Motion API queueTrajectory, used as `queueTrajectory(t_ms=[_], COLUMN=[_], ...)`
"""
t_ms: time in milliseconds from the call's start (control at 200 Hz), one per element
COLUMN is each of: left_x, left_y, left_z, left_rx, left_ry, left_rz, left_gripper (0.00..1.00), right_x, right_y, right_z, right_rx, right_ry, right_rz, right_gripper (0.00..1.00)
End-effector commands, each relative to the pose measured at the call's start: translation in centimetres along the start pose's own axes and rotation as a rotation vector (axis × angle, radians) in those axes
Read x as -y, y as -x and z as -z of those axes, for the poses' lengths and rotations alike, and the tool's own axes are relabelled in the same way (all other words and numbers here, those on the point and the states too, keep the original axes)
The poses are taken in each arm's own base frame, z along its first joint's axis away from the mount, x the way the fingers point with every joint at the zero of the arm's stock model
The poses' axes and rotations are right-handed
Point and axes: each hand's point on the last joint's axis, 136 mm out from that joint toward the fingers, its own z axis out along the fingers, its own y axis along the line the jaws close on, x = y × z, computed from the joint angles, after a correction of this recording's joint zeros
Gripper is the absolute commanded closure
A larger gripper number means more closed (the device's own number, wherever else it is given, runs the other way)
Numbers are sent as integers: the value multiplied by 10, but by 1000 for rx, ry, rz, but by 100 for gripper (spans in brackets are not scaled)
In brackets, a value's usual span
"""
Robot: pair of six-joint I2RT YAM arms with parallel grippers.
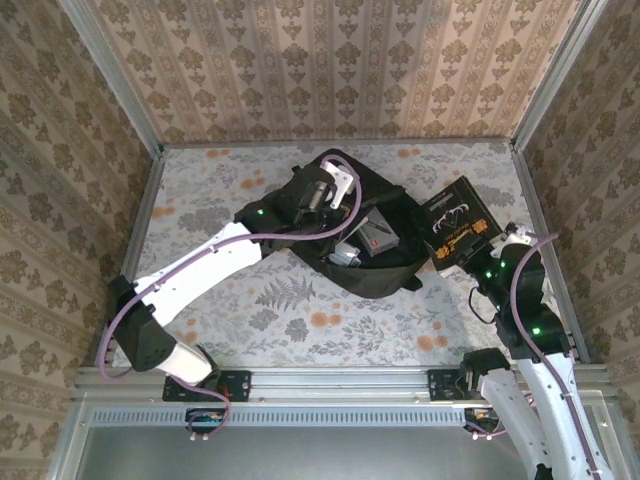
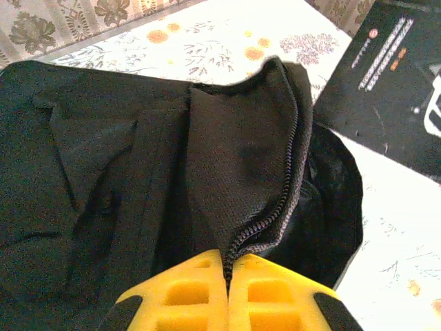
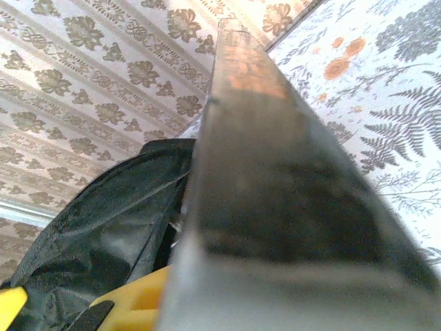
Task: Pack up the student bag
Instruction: Open the student bag at the center of the table, then place the book in the student bag.
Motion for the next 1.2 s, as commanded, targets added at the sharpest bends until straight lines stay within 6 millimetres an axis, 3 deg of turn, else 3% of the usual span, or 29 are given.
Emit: queueTrajectory(t_ms=[0,290,605,810,995,1195], left_x=[7,-1,5,6,7,8], left_y=[14,32,44,44,49,53], left_z=[13,36,51,55,61,69], left_rx=[62,148,183,186,201,216], left_ry=[-38,-15,-46,-50,-56,-64], left_rz=[65,87,84,78,77,76], left_gripper=[100,100,100,100,100,100], right_x=[-19,-39,-56,-76,-93,-95], right_y=[-4,-56,-67,-67,-80,-92], right_z=[5,-7,-20,-27,-40,-62], right_rx=[-31,-308,-395,-419,-465,-441], right_ry=[110,273,418,475,497,470], right_rz=[-50,-326,-514,-492,-454,-378], right_gripper=[100,100,100,100,100,100])
